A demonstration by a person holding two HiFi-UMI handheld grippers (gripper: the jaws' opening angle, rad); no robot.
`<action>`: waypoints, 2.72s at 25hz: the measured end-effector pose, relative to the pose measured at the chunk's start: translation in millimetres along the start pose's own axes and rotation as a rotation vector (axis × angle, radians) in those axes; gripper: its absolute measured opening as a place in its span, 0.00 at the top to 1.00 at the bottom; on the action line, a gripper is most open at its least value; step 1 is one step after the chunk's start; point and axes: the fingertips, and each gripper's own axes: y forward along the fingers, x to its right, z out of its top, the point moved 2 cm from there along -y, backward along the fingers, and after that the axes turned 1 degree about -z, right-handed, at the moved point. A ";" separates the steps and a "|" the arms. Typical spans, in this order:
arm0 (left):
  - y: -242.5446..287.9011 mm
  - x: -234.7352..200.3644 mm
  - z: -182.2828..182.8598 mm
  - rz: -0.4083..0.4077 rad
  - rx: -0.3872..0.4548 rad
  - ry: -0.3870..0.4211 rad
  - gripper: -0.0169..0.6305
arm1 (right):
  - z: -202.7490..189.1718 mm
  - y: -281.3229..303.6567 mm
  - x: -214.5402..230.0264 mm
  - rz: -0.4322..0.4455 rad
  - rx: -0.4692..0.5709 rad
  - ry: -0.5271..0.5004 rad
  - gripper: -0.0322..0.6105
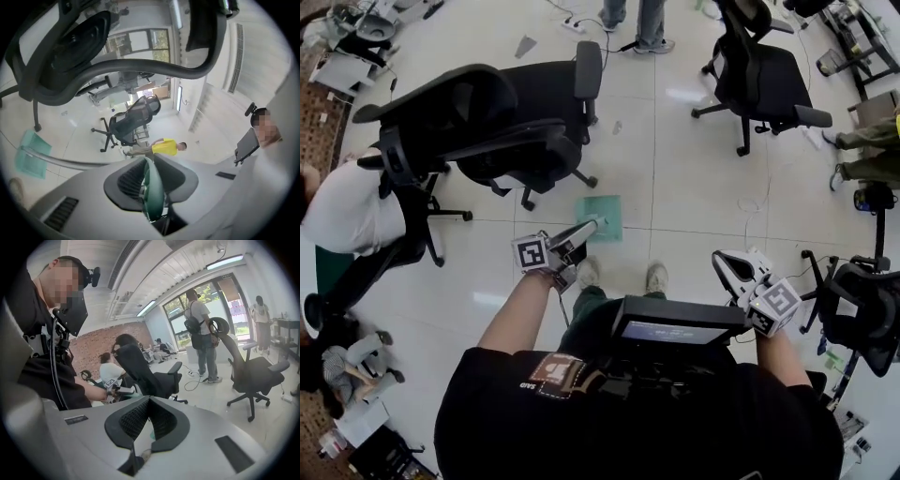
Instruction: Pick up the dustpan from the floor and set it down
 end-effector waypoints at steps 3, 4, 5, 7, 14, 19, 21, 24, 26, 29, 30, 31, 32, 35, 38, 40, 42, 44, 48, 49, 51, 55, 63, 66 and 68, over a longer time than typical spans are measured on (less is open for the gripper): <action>9.3 65.6 -6.1 0.002 0.021 0.036 0.85 | 12.5 -35.5 -0.7 -0.001 0.063 -0.013 0.94; 10.6 87.9 -5.6 -0.003 0.042 0.044 0.85 | 21.8 -46.3 -4.0 0.003 0.093 -0.018 0.94; 12.1 110.2 -4.6 -0.014 0.064 0.053 0.85 | 30.8 -56.7 -7.3 0.007 0.118 -0.024 0.94; 16.1 151.8 -3.0 -0.047 0.096 0.079 0.85 | 44.7 -75.7 -11.8 0.015 0.156 -0.037 0.94; 32.9 254.7 -6.7 -0.104 0.124 0.159 0.85 | 77.3 -128.2 -31.6 0.039 0.245 -0.109 0.94; 41.6 299.1 -13.8 -0.171 0.114 0.186 0.85 | 95.1 -158.1 -39.4 0.030 0.305 -0.140 0.94; 38.5 308.2 -23.7 -0.176 0.114 0.179 0.85 | 93.3 -170.2 -44.9 0.029 0.311 -0.139 0.94; 37.7 318.2 -26.8 -0.173 0.103 0.208 0.86 | 99.4 -181.1 -46.5 0.020 0.331 -0.154 0.94; 36.2 325.3 -24.3 -0.167 0.106 0.230 0.86 | 104.6 -186.0 -46.5 0.013 0.342 -0.159 0.94; 36.4 336.3 -22.7 -0.175 0.106 0.264 0.85 | 109.3 -191.4 -43.9 0.004 0.351 -0.166 0.94; 37.0 338.8 -22.9 -0.178 0.105 0.274 0.85 | 109.6 -193.0 -43.2 0.001 0.353 -0.171 0.94; 37.1 340.6 -23.6 -0.179 0.104 0.280 0.84 | 109.1 -194.5 -43.1 0.000 0.354 -0.172 0.94; 36.9 341.8 -24.3 -0.178 0.103 0.284 0.83 | 108.7 -195.7 -43.4 0.000 0.354 -0.172 0.94; 36.6 343.6 -22.5 -0.163 0.100 0.281 0.83 | 113.2 -197.5 -43.9 -0.002 0.357 -0.173 0.94; 36.1 340.1 -22.5 -0.149 0.096 0.270 0.82 | 117.4 -198.2 -42.5 -0.006 0.357 -0.180 0.94; 34.3 336.2 -24.1 -0.147 0.095 0.267 0.82 | 116.8 -197.6 -41.8 -0.008 0.357 -0.181 0.94; 31.0 333.3 -24.4 -0.146 0.095 0.264 0.82 | 117.5 -195.8 -42.9 -0.008 0.356 -0.178 0.94; 27.6 331.7 -23.5 -0.149 0.095 0.263 0.82 | 119.3 -192.9 -44.8 -0.009 0.356 -0.178 0.94; 23.8 328.2 -21.1 -0.156 0.097 0.262 0.82 | 119.8 -184.9 -46.5 -0.006 0.357 -0.178 0.94; 22.5 327.3 -20.9 -0.155 0.096 0.262 0.82 | 119.4 -183.5 -47.8 -0.005 0.356 -0.178 0.94; 20.2 326.0 -21.9 -0.152 0.096 0.262 0.82 | 118.2 -182.8 -50.4 -0.005 0.351 -0.181 0.94; 22.5 317.2 -26.2 -0.141 0.092 0.253 0.83 | 113.8 -184.0 -49.7 -0.003 0.341 -0.172 0.94; 31.8 238.6 -19.5 -0.084 0.047 0.174 0.83 | 94.7 -152.7 -37.0 -0.024 0.297 -0.136 0.94; 45.7 183.4 -20.1 -0.055 0.019 0.135 0.83 | 78.7 -140.4 -13.4 -0.049 0.269 -0.107 0.94; 60.6 140.2 -19.6 -0.025 -0.003 0.113 0.83 | 69.2 -134.5 11.4 -0.075 0.256 -0.086 0.94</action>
